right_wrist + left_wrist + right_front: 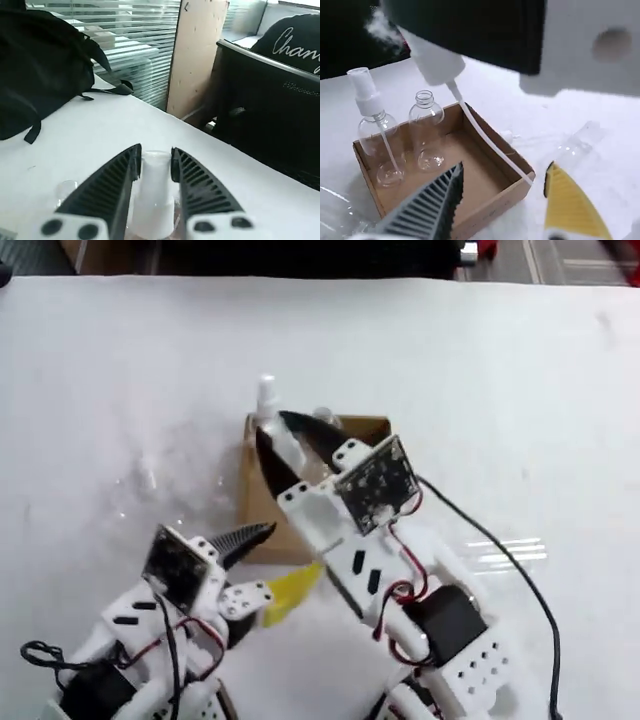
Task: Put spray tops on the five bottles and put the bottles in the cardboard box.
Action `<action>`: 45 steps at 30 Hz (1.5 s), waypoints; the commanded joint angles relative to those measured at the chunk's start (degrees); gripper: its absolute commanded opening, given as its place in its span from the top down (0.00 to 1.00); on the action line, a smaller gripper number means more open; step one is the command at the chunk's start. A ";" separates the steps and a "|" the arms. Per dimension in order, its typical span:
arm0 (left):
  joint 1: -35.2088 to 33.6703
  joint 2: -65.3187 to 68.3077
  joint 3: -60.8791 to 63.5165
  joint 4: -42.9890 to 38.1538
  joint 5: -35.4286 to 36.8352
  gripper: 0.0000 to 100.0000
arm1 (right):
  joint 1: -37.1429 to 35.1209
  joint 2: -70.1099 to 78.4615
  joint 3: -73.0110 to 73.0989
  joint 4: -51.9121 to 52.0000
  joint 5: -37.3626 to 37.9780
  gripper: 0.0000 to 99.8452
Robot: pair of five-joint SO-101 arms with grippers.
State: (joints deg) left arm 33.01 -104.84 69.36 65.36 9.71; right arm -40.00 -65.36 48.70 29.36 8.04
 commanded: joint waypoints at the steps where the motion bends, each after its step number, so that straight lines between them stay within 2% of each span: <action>1: -4.09 0.13 -1.49 -3.43 6.33 0.75 | -2.33 -0.40 -0.35 -0.92 -0.44 0.98; 6: -12.97 0.13 -1.41 -5.63 6.51 0.75 | -2.33 -0.48 -0.44 -0.84 -0.44 0.98; 9: -14.46 0.13 -0.09 -5.89 6.42 0.75 | -1.98 -0.48 -1.05 0.57 -0.09 0.98; 15: -14.99 0.13 5.45 -12.13 6.42 0.75 | 2.77 -0.48 -3.52 4.70 -0.44 0.98; 21: -21.85 0.13 6.95 -16.97 6.68 0.75 | 3.38 -0.48 -4.66 7.60 -0.53 0.98; 26: -16.31 0.13 6.59 -14.68 6.59 0.75 | 1.01 0.13 -4.48 2.68 -4.48 0.98; 30: -10.77 0.13 4.92 -11.08 6.51 0.75 | -1.98 0.22 -4.22 -0.22 -4.31 0.98; 36: -9.89 0.13 -2.29 -2.81 6.77 0.75 | -1.98 0.22 -3.87 -1.01 -4.31 0.98; 41: -9.89 0.13 -0.97 -4.13 6.68 0.75 | -4.70 0.22 -2.99 -0.48 -4.92 0.98; 45: -11.12 0.13 4.04 -10.20 6.51 0.75 | -10.24 -0.40 -3.34 1.19 -4.40 0.98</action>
State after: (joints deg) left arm 22.37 -104.84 72.00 59.47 15.78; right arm -45.80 -65.36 47.21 29.54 3.56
